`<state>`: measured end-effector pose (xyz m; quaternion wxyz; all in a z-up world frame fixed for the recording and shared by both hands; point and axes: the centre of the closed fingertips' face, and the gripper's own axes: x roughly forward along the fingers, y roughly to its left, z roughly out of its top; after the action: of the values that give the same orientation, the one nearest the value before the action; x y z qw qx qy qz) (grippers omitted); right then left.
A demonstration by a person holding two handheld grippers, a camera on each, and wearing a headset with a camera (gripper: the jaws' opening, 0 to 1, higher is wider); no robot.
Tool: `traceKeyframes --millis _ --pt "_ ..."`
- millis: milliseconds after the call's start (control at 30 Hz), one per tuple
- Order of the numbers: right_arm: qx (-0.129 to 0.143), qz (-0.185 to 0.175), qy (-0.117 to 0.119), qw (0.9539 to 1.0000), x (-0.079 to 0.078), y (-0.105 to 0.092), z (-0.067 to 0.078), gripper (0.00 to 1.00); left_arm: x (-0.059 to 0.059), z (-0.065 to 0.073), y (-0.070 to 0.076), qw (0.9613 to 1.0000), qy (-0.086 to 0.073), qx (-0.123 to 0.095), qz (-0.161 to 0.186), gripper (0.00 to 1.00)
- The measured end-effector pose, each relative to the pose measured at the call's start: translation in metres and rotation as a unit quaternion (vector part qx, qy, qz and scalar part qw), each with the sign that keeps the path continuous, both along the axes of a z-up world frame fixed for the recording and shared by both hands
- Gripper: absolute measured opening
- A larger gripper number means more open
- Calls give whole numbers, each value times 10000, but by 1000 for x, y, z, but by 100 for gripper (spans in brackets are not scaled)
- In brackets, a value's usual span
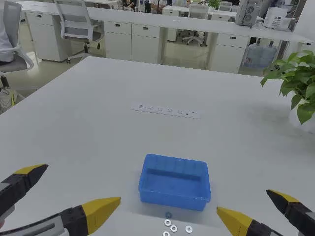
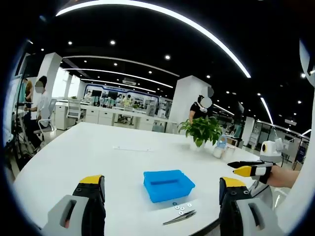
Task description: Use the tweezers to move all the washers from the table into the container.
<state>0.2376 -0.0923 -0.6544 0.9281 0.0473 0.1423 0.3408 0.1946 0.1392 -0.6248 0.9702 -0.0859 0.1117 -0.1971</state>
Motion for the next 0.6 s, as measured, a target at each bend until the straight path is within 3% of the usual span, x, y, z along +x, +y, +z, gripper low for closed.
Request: traceKeyframes --millis 200,367,600 --pt "-82 20 -13 10000 -6 -1 2 73 4 1 -2 10000 8 -67 -62 99" --pt "-201 -146 -6 9997 -13 -14 -2 72 13 -2 -15 9996 46 -77 -268 99" --pt "41 -394 46 9992 -11 -26 0 72 21 1 -31 9986 11 -10 -530 99"
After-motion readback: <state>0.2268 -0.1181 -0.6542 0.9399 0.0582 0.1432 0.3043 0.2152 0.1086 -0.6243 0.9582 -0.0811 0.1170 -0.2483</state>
